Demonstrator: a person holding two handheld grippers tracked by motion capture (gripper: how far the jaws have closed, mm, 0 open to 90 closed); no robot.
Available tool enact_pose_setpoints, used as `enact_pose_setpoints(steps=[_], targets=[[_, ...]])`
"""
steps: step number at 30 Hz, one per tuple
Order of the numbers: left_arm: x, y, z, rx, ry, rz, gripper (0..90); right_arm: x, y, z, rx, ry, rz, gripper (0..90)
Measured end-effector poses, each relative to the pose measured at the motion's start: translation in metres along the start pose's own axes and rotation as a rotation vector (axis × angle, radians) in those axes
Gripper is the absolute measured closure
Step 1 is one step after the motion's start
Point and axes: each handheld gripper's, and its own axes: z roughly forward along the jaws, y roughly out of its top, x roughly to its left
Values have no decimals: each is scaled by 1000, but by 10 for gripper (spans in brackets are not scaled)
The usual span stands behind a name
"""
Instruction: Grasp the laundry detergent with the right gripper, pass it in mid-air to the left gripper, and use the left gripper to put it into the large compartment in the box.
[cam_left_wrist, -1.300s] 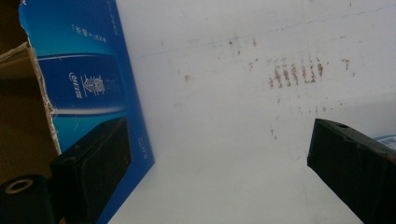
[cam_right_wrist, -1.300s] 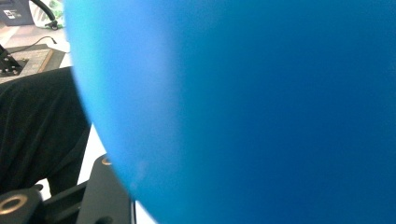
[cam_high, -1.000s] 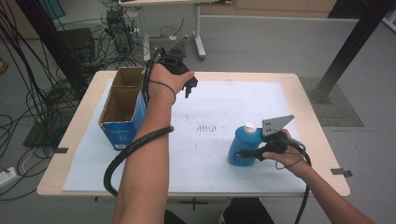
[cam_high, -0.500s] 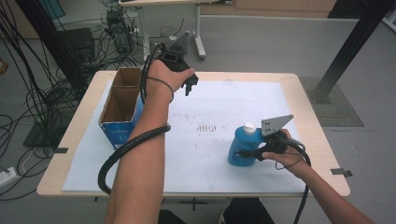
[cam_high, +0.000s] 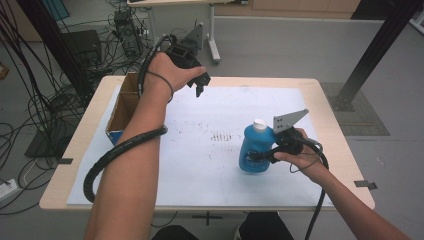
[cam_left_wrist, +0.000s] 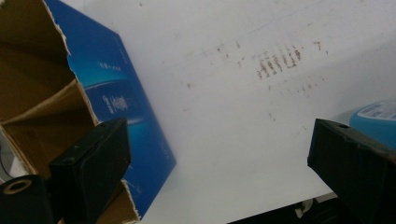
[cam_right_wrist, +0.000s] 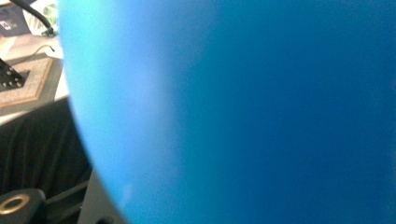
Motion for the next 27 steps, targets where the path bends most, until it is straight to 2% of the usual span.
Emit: enact_pose_setpoints(steps=[5,6,7,12,15,17,22,27], targets=[[4,0,-17,-16,-16,82,64,-10,35,-1,-4,11,12,429],[4,-1,-25,-20,-23,116,64,-13,46,0,-2,12,14,429],[4,-1,-25,-20,-23,116,64,-13,46,0,-2,12,14,429],[5,-5,-41,-36,-13,218,63,-26,73,4,3,17,25,429],[6,-7,-50,-42,-20,270,63,-31,87,9,11,17,19,429],[7,-9,-55,-40,-25,304,61,-36,100,15,17,36,6,428],[7,-14,-65,-50,-32,386,61,-42,115,26,25,59,-5,428],[6,-18,-70,-59,-56,440,62,-46,130,41,31,84,-26,428]])
